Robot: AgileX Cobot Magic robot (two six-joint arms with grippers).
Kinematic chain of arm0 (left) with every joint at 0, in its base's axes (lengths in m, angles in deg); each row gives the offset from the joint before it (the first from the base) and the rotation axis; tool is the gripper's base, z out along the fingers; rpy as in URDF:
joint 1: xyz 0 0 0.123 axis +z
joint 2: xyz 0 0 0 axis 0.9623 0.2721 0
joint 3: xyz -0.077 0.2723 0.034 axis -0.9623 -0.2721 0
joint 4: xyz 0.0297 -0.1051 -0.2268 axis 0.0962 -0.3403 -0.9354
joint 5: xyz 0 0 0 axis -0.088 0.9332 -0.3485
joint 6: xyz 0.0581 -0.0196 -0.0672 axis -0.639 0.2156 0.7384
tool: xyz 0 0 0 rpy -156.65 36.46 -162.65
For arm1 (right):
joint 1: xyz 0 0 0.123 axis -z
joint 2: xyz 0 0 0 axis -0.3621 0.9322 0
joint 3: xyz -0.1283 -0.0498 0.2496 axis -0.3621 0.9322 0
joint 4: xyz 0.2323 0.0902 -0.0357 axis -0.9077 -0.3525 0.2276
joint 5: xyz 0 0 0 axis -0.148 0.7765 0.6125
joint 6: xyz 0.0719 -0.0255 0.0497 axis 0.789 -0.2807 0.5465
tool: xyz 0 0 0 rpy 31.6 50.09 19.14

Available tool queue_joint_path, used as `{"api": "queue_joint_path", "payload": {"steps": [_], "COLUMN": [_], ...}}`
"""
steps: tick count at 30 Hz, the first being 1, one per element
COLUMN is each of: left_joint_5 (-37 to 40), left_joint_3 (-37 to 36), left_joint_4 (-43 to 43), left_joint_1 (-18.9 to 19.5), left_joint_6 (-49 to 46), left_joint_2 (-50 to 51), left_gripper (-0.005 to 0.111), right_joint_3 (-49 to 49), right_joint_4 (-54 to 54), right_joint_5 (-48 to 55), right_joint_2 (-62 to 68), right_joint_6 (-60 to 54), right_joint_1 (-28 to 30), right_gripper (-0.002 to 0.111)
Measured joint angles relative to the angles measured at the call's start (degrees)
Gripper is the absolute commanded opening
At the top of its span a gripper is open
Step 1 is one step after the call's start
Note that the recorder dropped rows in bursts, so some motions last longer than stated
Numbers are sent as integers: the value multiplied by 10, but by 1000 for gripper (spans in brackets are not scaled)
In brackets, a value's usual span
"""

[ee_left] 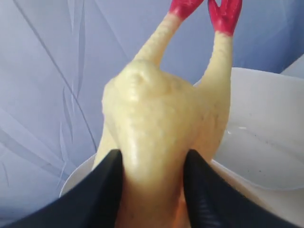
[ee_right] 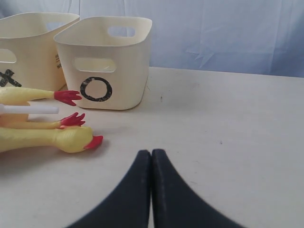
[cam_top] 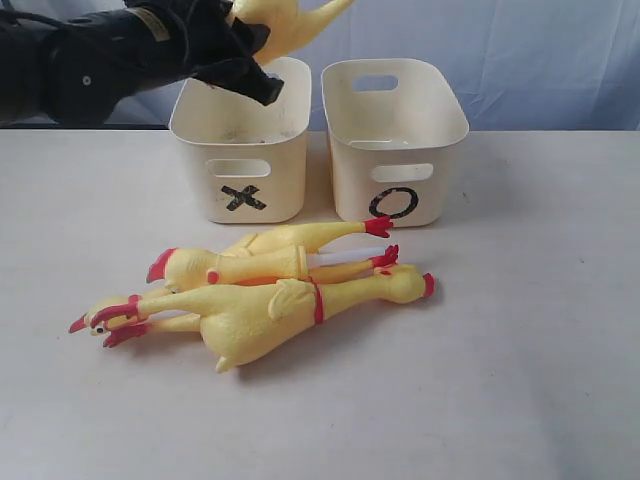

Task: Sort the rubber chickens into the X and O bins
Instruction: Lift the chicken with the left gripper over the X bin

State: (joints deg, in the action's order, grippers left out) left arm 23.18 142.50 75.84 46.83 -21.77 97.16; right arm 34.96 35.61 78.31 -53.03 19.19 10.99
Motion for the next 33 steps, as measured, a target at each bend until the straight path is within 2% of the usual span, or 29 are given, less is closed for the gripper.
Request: {"api": "queue_joint_path", "payload": {"steps": [3,5,18,33], "left_joint_5": [-92,-117,-132,-133], "left_joint_3": [0,1,12,12], "left_joint_4": [-58,-81,-160,-164], "left_joint_1": [0,2,39,40], "left_joint_6": [1,1,2,2], "left_joint_2": [39,50,118,160], "left_gripper": [0,0,0,0], "right_joint_3": [0,0,0,0], "right_joint_4": [0,0,0,0], "right_joint_5": [0,0,0,0], "right_joint_2": [0,0,0,0], "right_joint_6": [0,0,0,0], "right_joint_1": [0,0,0,0], "right_gripper": [0,0,0,0]}}
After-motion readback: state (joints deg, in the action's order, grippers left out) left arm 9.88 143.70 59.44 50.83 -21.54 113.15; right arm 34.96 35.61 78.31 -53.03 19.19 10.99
